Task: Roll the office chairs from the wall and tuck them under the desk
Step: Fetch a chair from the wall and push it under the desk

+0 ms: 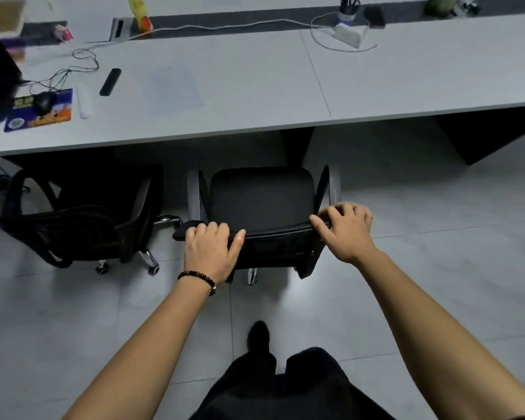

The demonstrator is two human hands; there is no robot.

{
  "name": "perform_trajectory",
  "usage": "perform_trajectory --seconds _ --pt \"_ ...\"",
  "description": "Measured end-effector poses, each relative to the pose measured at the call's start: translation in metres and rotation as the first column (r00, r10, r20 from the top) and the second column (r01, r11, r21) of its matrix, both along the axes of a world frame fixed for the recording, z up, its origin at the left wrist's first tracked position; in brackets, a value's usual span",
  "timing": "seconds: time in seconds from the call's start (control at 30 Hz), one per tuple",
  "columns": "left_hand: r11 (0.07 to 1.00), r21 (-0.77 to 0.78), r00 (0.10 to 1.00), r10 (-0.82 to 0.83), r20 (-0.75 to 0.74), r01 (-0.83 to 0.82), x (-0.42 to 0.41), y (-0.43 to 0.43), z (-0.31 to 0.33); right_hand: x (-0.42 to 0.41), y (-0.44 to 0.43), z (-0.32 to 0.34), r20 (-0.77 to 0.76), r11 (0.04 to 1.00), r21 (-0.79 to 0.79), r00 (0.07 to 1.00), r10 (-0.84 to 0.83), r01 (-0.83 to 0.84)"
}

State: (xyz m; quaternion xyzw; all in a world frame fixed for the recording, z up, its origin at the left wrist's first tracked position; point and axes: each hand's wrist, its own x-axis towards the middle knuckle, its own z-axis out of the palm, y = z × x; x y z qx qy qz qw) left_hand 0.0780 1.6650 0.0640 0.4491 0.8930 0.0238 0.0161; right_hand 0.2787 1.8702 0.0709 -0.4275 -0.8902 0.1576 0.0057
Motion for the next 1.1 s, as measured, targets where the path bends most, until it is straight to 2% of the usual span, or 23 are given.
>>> perform_trajectory --seconds 0.17,0.33,0.73,1.1 --pt "0.998 -0.033 0.998 0.06 0.017 -0.06 -0.027 0.035 0.0 -0.03 0.037 -0.006 -0.03 1.0 0.019 0.999 0.022 -0.021" --pt "0.985 -0.086 0.987 0.152 0.055 -0.147 -0.034 0.05 -0.002 -0.051 0.063 -0.006 -0.026 0.993 0.015 0.993 0.116 -0.115" --pt "0.979 -0.083 0.982 0.189 0.009 -0.188 -0.083 0.074 -0.002 -0.105 0.093 -0.008 -0.029 0.985 -0.011 0.984 0.174 -0.175" --pt "0.973 -0.001 0.973 0.231 -0.021 -0.231 -0.091 0.076 -0.015 -0.125 0.101 -0.016 -0.077 0.976 0.067 0.974 0.212 -0.208"
